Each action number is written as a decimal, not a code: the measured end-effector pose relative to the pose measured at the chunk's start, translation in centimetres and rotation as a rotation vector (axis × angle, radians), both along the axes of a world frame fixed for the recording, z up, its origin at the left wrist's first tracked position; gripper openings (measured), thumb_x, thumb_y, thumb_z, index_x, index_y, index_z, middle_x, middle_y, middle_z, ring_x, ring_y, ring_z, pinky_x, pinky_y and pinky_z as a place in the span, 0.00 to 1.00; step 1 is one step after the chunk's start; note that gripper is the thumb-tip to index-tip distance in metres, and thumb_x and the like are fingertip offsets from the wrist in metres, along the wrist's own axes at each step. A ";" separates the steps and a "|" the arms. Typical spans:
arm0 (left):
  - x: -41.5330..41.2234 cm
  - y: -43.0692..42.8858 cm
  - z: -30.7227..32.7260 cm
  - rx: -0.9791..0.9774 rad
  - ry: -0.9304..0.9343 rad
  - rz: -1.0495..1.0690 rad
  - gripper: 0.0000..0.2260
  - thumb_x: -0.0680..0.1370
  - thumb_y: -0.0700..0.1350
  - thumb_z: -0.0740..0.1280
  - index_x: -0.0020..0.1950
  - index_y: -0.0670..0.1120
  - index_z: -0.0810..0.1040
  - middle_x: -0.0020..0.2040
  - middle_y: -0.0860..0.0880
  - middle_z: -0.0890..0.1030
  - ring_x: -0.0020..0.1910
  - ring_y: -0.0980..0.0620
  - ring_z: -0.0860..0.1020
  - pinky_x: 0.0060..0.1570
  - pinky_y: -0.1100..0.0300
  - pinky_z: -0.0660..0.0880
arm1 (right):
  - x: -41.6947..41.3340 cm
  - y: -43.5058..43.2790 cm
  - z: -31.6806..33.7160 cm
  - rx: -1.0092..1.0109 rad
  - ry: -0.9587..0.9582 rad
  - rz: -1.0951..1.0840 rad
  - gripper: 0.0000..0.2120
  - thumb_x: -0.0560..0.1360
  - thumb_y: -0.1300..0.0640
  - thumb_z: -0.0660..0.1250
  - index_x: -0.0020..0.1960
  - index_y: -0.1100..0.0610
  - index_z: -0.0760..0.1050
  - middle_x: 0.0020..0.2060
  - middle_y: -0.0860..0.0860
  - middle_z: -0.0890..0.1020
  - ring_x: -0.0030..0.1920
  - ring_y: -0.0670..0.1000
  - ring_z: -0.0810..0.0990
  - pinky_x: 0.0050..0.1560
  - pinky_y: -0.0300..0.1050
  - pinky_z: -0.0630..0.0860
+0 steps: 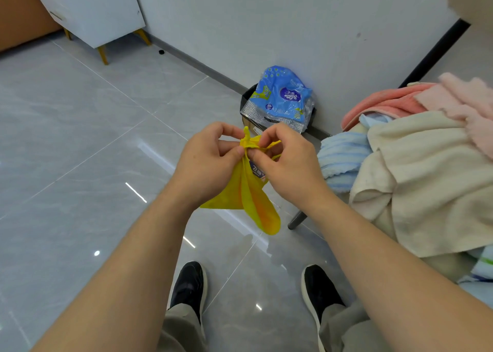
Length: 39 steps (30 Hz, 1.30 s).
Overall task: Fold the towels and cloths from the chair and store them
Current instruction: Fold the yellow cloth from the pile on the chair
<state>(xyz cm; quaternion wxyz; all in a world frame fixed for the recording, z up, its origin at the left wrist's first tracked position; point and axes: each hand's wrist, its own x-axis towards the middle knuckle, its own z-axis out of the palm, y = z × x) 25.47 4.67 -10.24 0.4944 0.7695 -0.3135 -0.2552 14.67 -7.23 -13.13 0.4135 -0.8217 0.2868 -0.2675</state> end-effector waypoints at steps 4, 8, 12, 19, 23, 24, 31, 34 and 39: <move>0.0 -0.1 0.2 0.000 -0.016 0.037 0.05 0.80 0.43 0.68 0.55 0.51 0.78 0.40 0.54 0.87 0.42 0.56 0.85 0.52 0.47 0.81 | 0.1 0.1 -0.1 0.018 -0.015 0.017 0.07 0.74 0.51 0.74 0.46 0.52 0.78 0.42 0.46 0.82 0.40 0.47 0.82 0.43 0.50 0.81; 0.0 0.0 0.2 0.004 -0.033 0.051 0.04 0.79 0.43 0.69 0.52 0.50 0.79 0.39 0.54 0.87 0.42 0.55 0.85 0.52 0.46 0.81 | 0.1 0.3 -0.3 -0.019 -0.023 0.014 0.08 0.73 0.52 0.75 0.49 0.50 0.78 0.46 0.46 0.81 0.40 0.46 0.81 0.44 0.45 0.80; -0.1 0.2 0.3 0.011 -0.045 0.037 0.03 0.78 0.41 0.71 0.49 0.49 0.81 0.38 0.53 0.86 0.41 0.54 0.84 0.52 0.47 0.81 | -0.2 0.2 0.2 -0.026 0.011 0.075 0.19 0.74 0.55 0.73 0.64 0.47 0.76 0.57 0.40 0.79 0.39 0.43 0.80 0.47 0.35 0.76; 0.2 0.2 0.0 0.042 -0.073 0.122 0.10 0.75 0.49 0.75 0.48 0.49 0.76 0.37 0.53 0.85 0.39 0.56 0.83 0.41 0.55 0.78 | 0.0 -0.1 -0.2 -0.117 0.053 0.116 0.09 0.76 0.54 0.72 0.56 0.51 0.81 0.44 0.44 0.77 0.37 0.37 0.73 0.41 0.30 0.68; 0.1 0.3 0.3 0.057 -0.024 0.071 0.16 0.72 0.52 0.77 0.52 0.51 0.74 0.42 0.55 0.85 0.42 0.59 0.83 0.42 0.59 0.77 | 0.0 -0.5 0.2 -0.126 0.014 0.040 0.05 0.76 0.54 0.73 0.51 0.52 0.80 0.43 0.43 0.77 0.38 0.37 0.72 0.43 0.33 0.69; 0.0 0.4 0.2 0.081 -0.065 0.041 0.19 0.70 0.53 0.78 0.54 0.51 0.73 0.44 0.54 0.85 0.45 0.57 0.82 0.45 0.56 0.79 | 0.0 -0.6 0.4 -0.129 -0.002 0.029 0.05 0.75 0.54 0.72 0.51 0.52 0.79 0.43 0.42 0.77 0.38 0.36 0.72 0.43 0.32 0.68; -0.4 0.4 -0.9 0.298 -0.494 -0.107 0.28 0.66 0.60 0.79 0.55 0.53 0.66 0.51 0.54 0.76 0.50 0.48 0.76 0.52 0.46 0.76 | -0.3 -1.6 1.4 -0.157 -0.108 -0.017 0.07 0.76 0.55 0.72 0.49 0.47 0.74 0.40 0.38 0.74 0.37 0.36 0.72 0.42 0.30 0.66; -0.1 0.5 -1.3 0.282 -0.479 -0.079 0.27 0.67 0.55 0.80 0.55 0.53 0.65 0.53 0.53 0.77 0.53 0.46 0.77 0.52 0.45 0.77 | -0.3 -2.1 1.3 -0.139 -0.131 -0.028 0.06 0.77 0.54 0.71 0.49 0.47 0.74 0.41 0.40 0.76 0.38 0.39 0.72 0.43 0.35 0.69; -0.2 0.5 -1.5 0.291 -0.508 -0.055 0.26 0.68 0.54 0.77 0.56 0.53 0.63 0.50 0.51 0.77 0.50 0.43 0.78 0.48 0.47 0.77 | -0.3 -2.6 1.4 -0.098 -0.153 -0.062 0.04 0.77 0.51 0.70 0.49 0.47 0.75 0.44 0.48 0.80 0.35 0.43 0.74 0.41 0.40 0.74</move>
